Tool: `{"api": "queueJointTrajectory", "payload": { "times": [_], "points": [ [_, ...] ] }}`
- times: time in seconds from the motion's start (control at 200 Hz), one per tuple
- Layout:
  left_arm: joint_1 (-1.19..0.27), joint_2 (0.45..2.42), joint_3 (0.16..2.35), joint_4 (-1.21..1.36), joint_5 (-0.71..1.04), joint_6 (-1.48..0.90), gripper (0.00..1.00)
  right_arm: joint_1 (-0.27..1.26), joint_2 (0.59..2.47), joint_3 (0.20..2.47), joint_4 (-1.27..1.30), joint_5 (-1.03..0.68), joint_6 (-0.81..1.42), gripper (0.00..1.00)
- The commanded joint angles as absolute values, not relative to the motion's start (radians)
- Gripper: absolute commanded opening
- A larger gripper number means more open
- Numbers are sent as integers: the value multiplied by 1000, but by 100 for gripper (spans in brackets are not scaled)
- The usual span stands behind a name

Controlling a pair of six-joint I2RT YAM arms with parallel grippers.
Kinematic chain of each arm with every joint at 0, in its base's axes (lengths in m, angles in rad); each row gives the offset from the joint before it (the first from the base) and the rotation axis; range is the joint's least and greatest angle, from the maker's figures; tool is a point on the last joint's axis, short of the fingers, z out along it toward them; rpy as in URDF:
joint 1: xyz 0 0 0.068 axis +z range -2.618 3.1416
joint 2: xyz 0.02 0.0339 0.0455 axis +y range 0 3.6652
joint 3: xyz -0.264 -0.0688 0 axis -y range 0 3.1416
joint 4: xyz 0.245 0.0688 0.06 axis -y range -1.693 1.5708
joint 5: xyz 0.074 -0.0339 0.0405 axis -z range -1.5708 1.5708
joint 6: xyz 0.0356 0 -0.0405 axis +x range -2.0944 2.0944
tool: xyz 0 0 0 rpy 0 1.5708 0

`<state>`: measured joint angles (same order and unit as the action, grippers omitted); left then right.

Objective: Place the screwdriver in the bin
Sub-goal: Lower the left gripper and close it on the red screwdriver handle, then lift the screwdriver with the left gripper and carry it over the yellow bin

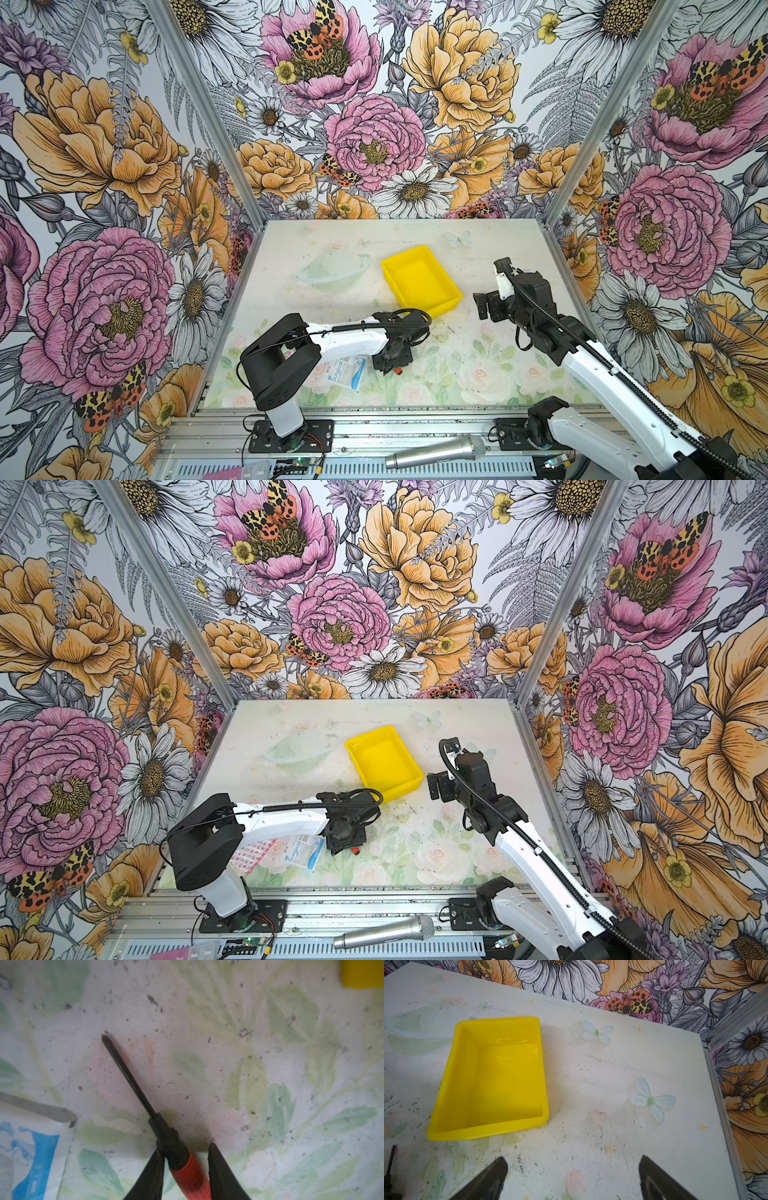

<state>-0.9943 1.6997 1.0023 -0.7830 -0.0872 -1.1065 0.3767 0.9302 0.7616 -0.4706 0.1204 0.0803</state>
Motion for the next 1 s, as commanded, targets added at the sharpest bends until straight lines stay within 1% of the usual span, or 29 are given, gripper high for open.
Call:
{"api": "queueJointTrajectory", "payload": {
  "times": [0.0,0.08,0.18,0.3,0.55,0.681,0.996],
  "points": [
    [-974,1704,993,-793,-72,-1081,28,383,917,759,-451,147,76,99],
    [-965,1703,1001,-792,-72,-1061,21,383,917,760,-451,149,76,99],
    [-957,1700,1012,-791,-75,-1035,10,383,920,762,-449,151,78,100],
    [-936,1697,1016,-792,-73,-1012,0,382,936,775,-438,156,83,99],
    [-876,1656,1014,-790,-76,-971,0,383,974,828,-422,170,85,99],
    [-843,1632,1048,-792,-81,-907,0,383,982,841,-419,179,97,99],
    [-719,1564,1117,-806,-57,-824,0,381,1009,884,-403,219,131,100]
  ]
}}
